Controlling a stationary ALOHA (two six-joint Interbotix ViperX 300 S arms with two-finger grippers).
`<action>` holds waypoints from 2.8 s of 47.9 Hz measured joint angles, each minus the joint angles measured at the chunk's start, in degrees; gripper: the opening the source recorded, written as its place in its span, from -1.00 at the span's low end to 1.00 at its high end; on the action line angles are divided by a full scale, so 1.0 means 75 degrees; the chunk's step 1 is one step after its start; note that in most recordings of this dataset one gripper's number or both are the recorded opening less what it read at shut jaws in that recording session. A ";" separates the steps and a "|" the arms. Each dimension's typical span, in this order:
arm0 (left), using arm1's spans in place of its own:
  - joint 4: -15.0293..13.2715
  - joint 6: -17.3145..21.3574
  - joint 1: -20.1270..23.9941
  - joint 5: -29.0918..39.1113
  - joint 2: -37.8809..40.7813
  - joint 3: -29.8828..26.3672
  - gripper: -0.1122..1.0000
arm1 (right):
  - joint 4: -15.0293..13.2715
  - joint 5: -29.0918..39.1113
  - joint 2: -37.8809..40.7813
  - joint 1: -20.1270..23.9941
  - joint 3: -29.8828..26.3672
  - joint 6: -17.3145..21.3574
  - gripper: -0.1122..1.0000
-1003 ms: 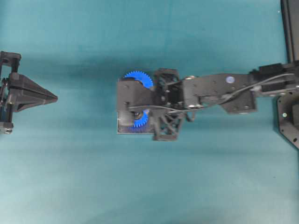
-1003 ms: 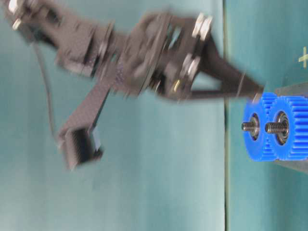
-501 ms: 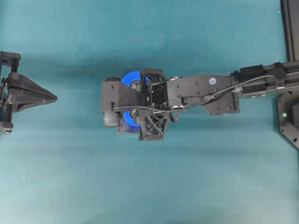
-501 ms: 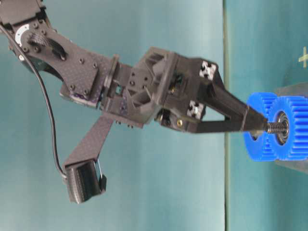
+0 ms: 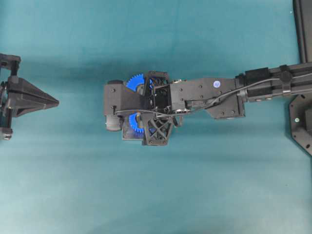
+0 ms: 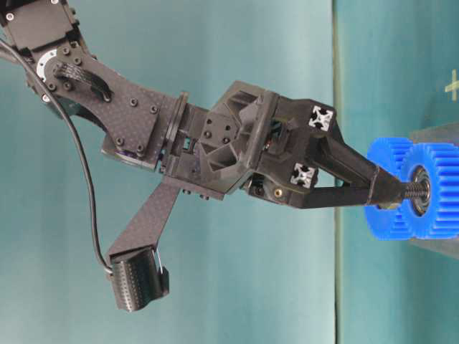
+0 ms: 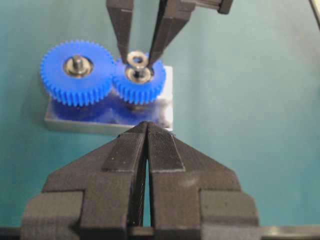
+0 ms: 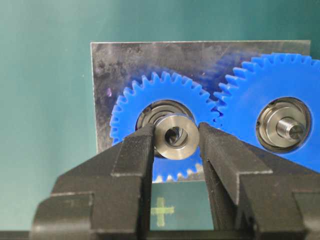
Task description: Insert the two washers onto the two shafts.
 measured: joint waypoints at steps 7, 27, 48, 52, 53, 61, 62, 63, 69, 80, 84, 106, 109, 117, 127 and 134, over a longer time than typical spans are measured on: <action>0.0000 -0.0012 -0.0012 0.0012 0.0000 -0.0012 -0.81 | 0.0000 0.0000 0.0012 0.0023 -0.0012 0.0000 -0.27; 0.0000 0.0000 0.0000 0.0012 0.0000 0.0012 -0.81 | 0.0012 0.0000 0.0082 0.0070 -0.0012 0.0000 -0.27; 0.0000 -0.0012 0.0000 0.0012 -0.0012 0.0023 -0.81 | 0.0023 0.0012 0.0141 0.0059 -0.0012 0.0000 -0.27; 0.0000 -0.0012 0.0000 0.0012 -0.0012 0.0023 -0.81 | 0.0012 0.0023 0.0141 0.0059 -0.0012 0.0000 -0.27; 0.0000 -0.0023 0.0000 0.0012 -0.0012 0.0023 -0.81 | 0.0023 0.0035 0.0141 0.0059 -0.0012 0.0012 -0.27; 0.0000 -0.0023 0.0000 0.0012 -0.0012 0.0023 -0.81 | 0.0094 0.0188 0.0141 0.0047 -0.0035 0.0000 -0.25; 0.0000 -0.0023 0.0000 0.0012 -0.0012 0.0023 -0.81 | 0.0094 0.0223 0.0152 0.0047 -0.0047 0.0000 -0.20; 0.0000 -0.0023 0.0000 0.0012 -0.0012 0.0023 -0.81 | 0.0105 0.0223 0.0152 0.0047 -0.0047 0.0012 -0.13; 0.0000 -0.0047 0.0000 0.0012 -0.0012 0.0023 -0.81 | 0.0187 0.0340 0.0188 0.0047 -0.0047 0.0012 0.54; 0.0000 -0.0047 0.0000 0.0012 -0.0012 0.0023 -0.81 | 0.0211 0.0340 0.0199 0.0023 -0.0082 0.0023 0.63; 0.0000 -0.0047 -0.0012 0.0012 -0.0012 0.0035 -0.81 | 0.0211 0.0328 0.0199 0.0023 -0.0082 0.0023 0.62; 0.0000 -0.0047 0.0000 0.0012 -0.0023 0.0023 -0.81 | 0.0199 0.0434 -0.0410 -0.0035 0.0059 0.0070 0.60; 0.0000 -0.0047 0.0000 0.0012 -0.0023 0.0035 -0.81 | 0.0187 0.0445 -0.0586 -0.0070 0.0164 0.0070 0.60; 0.0000 -0.0047 0.0000 0.0000 -0.0023 0.0023 -0.81 | 0.0187 0.0445 -0.0937 -0.0105 0.0457 0.0070 0.60; 0.0000 -0.0047 0.0000 0.0012 -0.0023 0.0082 -0.81 | 0.0187 0.0352 -0.1312 -0.0129 0.0820 0.0070 0.61; 0.0000 0.0000 0.0000 0.0012 -0.0023 0.0094 -0.81 | 0.0187 0.0199 -0.1617 -0.0246 0.1031 0.0070 0.61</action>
